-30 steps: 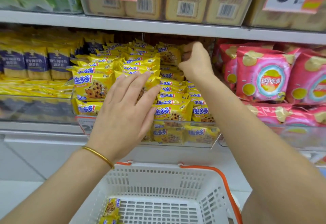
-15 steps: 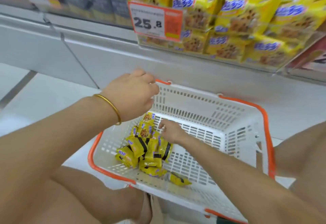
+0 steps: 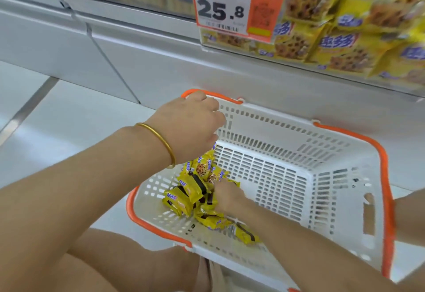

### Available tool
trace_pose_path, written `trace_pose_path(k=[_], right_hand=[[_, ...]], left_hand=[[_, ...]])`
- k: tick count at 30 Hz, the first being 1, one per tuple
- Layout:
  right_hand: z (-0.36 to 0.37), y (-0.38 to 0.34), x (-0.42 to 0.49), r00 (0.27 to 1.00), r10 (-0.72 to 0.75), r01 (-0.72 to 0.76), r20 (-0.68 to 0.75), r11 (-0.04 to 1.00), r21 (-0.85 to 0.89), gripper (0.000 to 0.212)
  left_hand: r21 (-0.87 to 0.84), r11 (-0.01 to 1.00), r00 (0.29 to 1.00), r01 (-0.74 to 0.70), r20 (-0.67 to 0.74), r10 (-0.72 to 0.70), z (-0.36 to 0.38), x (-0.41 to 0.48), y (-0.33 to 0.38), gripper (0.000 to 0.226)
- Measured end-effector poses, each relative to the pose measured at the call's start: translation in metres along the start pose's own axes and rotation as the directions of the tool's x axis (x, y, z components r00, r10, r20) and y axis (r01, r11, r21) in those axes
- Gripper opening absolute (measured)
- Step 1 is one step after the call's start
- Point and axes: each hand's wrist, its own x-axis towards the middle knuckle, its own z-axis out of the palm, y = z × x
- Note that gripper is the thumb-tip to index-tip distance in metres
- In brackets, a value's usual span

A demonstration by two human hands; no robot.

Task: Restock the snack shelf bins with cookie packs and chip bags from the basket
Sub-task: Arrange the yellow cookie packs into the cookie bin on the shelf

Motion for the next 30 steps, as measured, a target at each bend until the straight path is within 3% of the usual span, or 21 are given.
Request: trace_pose_path(k=[3,4,6,8,10,14,17,20,22,25,27,28,30], right_hand=[[-0.042,0.037,-0.019,0.939,-0.06,-0.037,0.338,0.961,0.274,0.025],[-0.059,0.047,-0.031,0.908,-0.108,-0.089,0.405,0.895,0.437,0.02],[-0.091,0.065,-0.057,0.881,-0.219,-0.194,0.419,0.642,0.742,0.009],[-0.12,0.074,-0.082,0.893,-0.303,-0.204,0.333,0.388,0.899,0.01],[-0.142,0.079,-0.105,0.893,-0.383,-0.139,0.239,0.27,0.953,0.038],[-0.175,0.082,-0.153,0.931,-0.362,0.024,0.048,0.193,0.981,0.027],[-0.187,0.09,-0.188,0.945,-0.305,0.175,-0.121,0.158,0.972,0.038],[-0.192,0.096,-0.22,0.936,-0.096,0.351,-0.338,0.218,0.911,0.057],[-0.194,0.095,-0.237,0.822,0.086,0.494,-0.563,0.386,0.779,0.053],[-0.21,0.082,-0.259,0.462,0.17,0.682,-0.87,0.56,0.471,0.049],[-0.232,0.075,-0.271,0.256,0.147,0.655,-0.956,0.701,0.283,0.05],[-0.243,0.072,-0.275,0.171,0.138,0.611,-0.975,0.762,0.215,0.048],[-0.268,0.073,-0.277,0.01,0.126,0.463,-0.992,0.879,0.116,0.047]], left_hand=[[-0.03,0.999,0.997,-0.023,0.073,0.025,-0.003,0.004,0.005,0.038],[-0.077,0.997,0.995,-0.022,0.099,0.03,-0.005,0.006,0.007,0.037],[-0.176,0.984,0.988,-0.013,0.152,0.041,-0.011,0.01,0.014,0.037],[-0.277,0.961,0.981,-0.018,0.182,0.071,-0.018,0.016,0.023,0.041],[-0.358,0.933,0.97,-0.034,0.214,0.117,-0.026,0.021,0.033,0.047],[-0.471,0.88,0.98,-0.057,0.141,0.139,-0.051,0.032,0.051,0.043],[-0.568,0.822,0.996,-0.048,0.034,0.082,-0.074,0.037,0.06,0.028],[-0.792,0.609,0.999,-0.039,-0.042,0.009,-0.091,0.039,0.063,0.013],[-0.888,0.451,0.992,-0.09,-0.12,-0.038,-0.099,0.041,0.066,0.009],[-0.932,0.273,0.951,-0.238,-0.28,-0.127,-0.117,0.048,0.076,0.013],[-0.921,0.215,0.903,-0.324,-0.369,-0.219,-0.131,0.055,0.081,0.018],[-0.899,0.247,0.861,-0.362,-0.424,-0.28,-0.137,0.058,0.082,0.026],[-0.767,0.512,0.702,-0.386,-0.605,-0.376,-0.146,0.066,0.077,0.036]])
